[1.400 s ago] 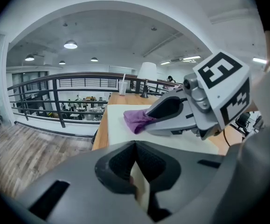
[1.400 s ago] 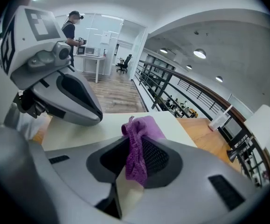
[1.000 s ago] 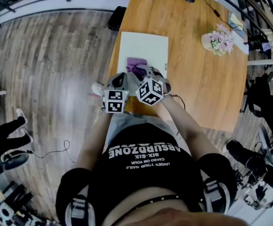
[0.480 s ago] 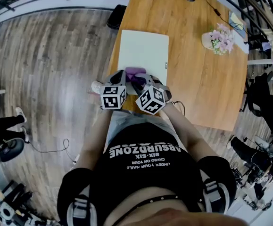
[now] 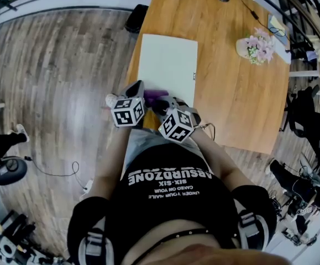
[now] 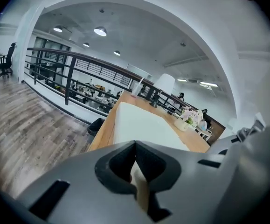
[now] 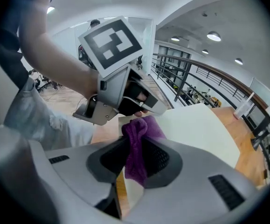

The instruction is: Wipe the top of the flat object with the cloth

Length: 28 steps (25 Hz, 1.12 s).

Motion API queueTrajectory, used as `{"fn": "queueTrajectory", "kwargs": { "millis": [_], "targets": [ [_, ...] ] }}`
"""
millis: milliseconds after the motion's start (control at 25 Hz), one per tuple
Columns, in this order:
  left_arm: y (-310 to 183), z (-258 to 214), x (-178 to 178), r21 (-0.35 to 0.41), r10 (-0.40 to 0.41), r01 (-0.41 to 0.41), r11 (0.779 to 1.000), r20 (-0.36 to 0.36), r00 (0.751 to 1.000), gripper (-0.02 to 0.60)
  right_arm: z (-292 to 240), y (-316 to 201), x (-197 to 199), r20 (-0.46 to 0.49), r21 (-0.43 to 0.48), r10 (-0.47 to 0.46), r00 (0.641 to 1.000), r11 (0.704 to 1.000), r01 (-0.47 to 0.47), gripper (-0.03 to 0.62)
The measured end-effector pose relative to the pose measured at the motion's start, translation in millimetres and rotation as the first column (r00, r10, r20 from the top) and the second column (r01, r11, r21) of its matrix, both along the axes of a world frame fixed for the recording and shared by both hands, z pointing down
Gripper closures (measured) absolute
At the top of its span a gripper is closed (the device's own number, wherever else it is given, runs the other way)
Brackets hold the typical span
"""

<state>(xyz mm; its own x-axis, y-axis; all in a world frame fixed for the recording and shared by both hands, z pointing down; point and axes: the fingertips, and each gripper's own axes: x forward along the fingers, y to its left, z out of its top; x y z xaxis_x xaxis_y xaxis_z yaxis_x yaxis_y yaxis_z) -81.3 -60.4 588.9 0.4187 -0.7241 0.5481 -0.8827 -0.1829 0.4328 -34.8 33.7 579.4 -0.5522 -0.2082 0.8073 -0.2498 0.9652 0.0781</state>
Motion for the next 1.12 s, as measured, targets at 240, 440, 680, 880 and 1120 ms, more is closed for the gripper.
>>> {"fn": "queueTrajectory", "kwargs": {
  "millis": [240, 440, 680, 880, 1120],
  "targets": [
    [0.7, -1.2, -1.0, -0.007, -0.014, 0.014, 1.0, -0.029, 0.999, 0.566, -2.5, 19.1, -2.4, -0.003, -0.072, -0.058, 0.998, 0.996, 0.057, 0.497],
    [1.0, -8.7, -7.6, 0.022, -0.035, 0.036, 0.999, -0.04, 0.999, 0.566, -11.9, 15.1, -2.4, 0.043, -0.139, -0.032, 0.999, 0.99, 0.037, 0.497],
    [8.8, -6.3, -28.5, 0.012, -0.06, 0.06, 0.998, -0.021, 0.998, 0.566, -33.4, -5.8, 2.8, 0.147, -0.227, -0.044, 0.988, 0.971, 0.077, 0.497],
    [19.8, 4.7, -57.8, -0.023, -0.101, 0.102, 0.995, 0.003, 0.995, 0.566, -54.1, -53.9, 6.2, 0.164, -0.138, -0.007, 0.986, 0.99, 0.03, 0.497],
    [30.5, 15.5, -69.7, -0.052, -0.092, 0.095, 0.994, 0.054, 0.994, 0.566, -66.0, -121.2, 1.2, 0.143, 0.019, 0.04, 0.989, 0.999, -0.043, 0.497]
  ]
}}
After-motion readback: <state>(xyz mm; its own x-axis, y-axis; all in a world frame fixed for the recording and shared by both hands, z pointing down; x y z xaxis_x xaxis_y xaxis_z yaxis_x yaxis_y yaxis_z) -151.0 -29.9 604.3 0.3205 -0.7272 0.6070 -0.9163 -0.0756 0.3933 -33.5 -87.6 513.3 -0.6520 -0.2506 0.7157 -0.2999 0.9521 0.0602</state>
